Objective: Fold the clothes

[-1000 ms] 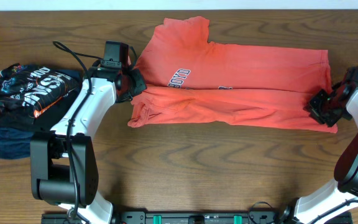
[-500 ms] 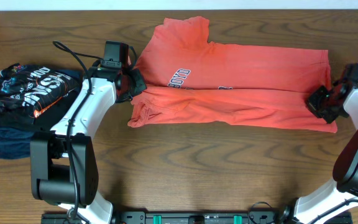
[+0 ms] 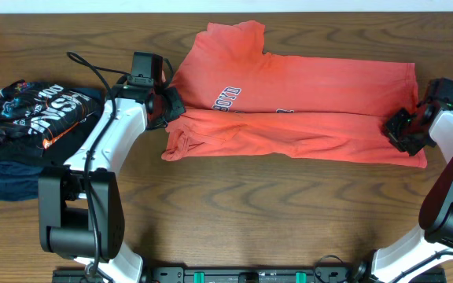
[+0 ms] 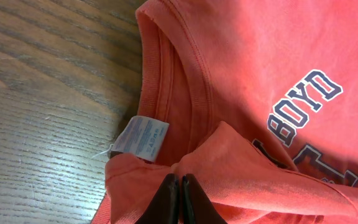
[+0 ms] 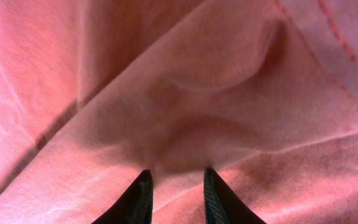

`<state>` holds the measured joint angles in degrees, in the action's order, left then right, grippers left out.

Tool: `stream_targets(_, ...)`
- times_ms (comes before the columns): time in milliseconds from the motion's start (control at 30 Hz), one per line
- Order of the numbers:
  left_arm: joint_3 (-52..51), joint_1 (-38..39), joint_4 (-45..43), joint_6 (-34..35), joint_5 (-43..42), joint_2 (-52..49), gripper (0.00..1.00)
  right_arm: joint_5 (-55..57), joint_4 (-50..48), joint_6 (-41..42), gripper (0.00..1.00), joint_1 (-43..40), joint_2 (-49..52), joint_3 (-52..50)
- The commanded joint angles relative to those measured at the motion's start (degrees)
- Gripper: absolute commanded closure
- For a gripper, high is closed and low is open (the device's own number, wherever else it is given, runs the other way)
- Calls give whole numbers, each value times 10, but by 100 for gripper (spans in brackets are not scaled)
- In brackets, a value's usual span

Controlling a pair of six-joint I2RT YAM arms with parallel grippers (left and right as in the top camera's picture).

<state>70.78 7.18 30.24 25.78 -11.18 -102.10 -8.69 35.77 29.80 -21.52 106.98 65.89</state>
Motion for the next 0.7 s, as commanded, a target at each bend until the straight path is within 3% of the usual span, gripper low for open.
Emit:
stream_targets(0, -4, -1, 3, 5, 14, -7, 94, 8, 4, 23, 74, 6, -9, -6)
stream_targets(267, -4, -1, 3, 5, 14, -7, 94, 8, -34, 40, 78, 6, -9, -38)
stream_targets(367, -4, -1, 3, 5, 14, -7, 94, 8, -46, 40, 99, 6, -9, -41)
stream_targets(667, -4, -1, 3, 5, 14, -7, 94, 5, -64, 51, 99, 4, -10, -30)
